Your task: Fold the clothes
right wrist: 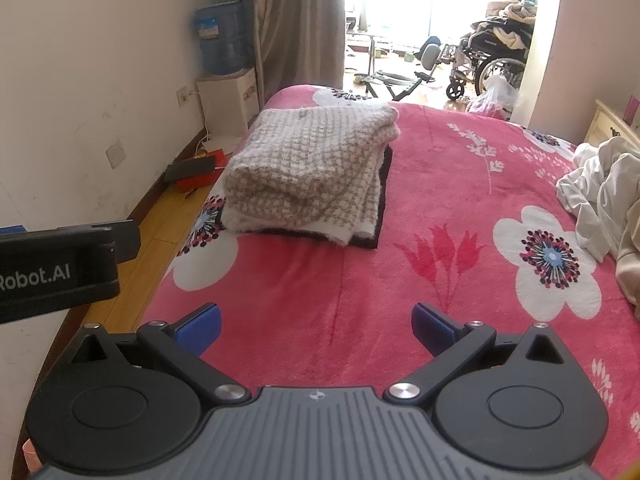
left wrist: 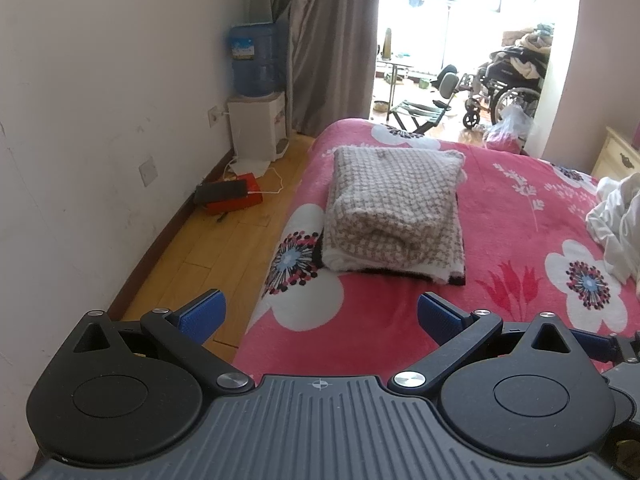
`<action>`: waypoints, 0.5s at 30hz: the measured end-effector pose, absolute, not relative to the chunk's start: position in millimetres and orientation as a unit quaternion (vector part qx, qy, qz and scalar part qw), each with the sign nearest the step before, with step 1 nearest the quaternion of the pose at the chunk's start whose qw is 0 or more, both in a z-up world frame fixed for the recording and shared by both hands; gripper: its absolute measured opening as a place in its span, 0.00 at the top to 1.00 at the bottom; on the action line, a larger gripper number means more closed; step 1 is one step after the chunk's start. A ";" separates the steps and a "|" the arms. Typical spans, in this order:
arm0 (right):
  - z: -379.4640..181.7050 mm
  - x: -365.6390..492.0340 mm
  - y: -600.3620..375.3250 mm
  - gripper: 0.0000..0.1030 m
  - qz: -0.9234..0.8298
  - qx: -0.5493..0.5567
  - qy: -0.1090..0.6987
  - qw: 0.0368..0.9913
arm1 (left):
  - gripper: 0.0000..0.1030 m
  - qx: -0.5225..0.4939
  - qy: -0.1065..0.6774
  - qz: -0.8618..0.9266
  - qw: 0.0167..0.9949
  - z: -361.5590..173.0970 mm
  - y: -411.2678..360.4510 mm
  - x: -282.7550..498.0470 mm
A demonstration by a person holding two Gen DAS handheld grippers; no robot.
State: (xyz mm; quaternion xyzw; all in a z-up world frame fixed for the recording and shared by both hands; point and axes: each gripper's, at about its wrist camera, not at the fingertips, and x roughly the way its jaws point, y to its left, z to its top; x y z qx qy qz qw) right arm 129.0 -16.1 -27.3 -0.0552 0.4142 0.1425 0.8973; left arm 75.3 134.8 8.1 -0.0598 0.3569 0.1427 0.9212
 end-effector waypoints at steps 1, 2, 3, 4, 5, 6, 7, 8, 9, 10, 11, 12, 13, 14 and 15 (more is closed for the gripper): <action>-27.4 129.0 -16.0 0.00 0.143 -0.056 0.414 0.897 | 0.00 -0.060 0.357 0.143 0.921 8.2 134.9 75.3; -27.5 129.0 -15.9 0.00 0.143 -0.056 0.414 0.897 | 0.00 -0.060 0.357 0.143 0.921 8.3 135.0 75.3; -27.5 129.2 -15.8 0.00 0.143 -0.056 0.414 0.897 | 0.00 -0.060 0.356 0.143 0.921 8.4 135.1 75.3; -27.6 129.4 -15.8 0.00 0.144 -0.057 0.414 0.897 | 0.00 -0.060 0.356 0.143 0.921 8.5 135.3 75.3; -27.6 129.6 -15.8 0.00 0.144 -0.057 0.414 0.897 | 0.00 -0.060 0.356 0.143 0.922 8.6 135.4 75.4; -27.5 129.8 -15.8 0.00 0.144 -0.057 0.414 0.897 | 0.00 -0.060 0.356 0.143 0.922 8.7 135.5 75.4; -27.3 129.9 -15.8 0.00 0.144 -0.057 0.414 0.897 | 0.00 -0.060 0.356 0.143 0.922 8.8 135.7 75.6; -27.1 130.0 -15.8 0.00 0.144 -0.056 0.414 0.897 | 0.00 -0.060 0.356 0.143 0.922 8.9 135.5 76.1; -27.0 130.0 -15.8 0.00 0.144 -0.056 0.414 0.897 | 0.00 -0.060 0.356 0.143 0.922 8.7 135.6 76.5; -27.0 130.0 -15.8 0.00 0.144 -0.056 0.414 0.897 | 0.00 -0.060 0.356 0.143 0.921 8.4 135.8 76.9; -27.0 130.1 -15.8 0.00 0.144 -0.056 0.415 0.897 | 0.00 -0.060 0.356 0.143 0.921 8.2 136.0 77.0; -27.1 130.2 -15.6 0.00 0.144 -0.056 0.415 0.897 | 0.00 -0.060 0.357 0.143 0.921 8.1 136.1 76.9; -27.3 130.2 -15.4 0.00 0.143 -0.057 0.415 0.896 | 0.00 -0.060 0.357 0.143 0.921 8.1 136.3 76.8; -27.4 130.3 -15.3 0.00 0.143 -0.057 0.416 0.896 | 0.00 -0.060 0.357 0.143 0.921 8.0 136.3 76.8; -27.4 130.3 -15.2 0.00 0.143 -0.057 0.416 0.896 | 0.00 -0.060 0.358 0.143 0.921 7.8 136.0 76.7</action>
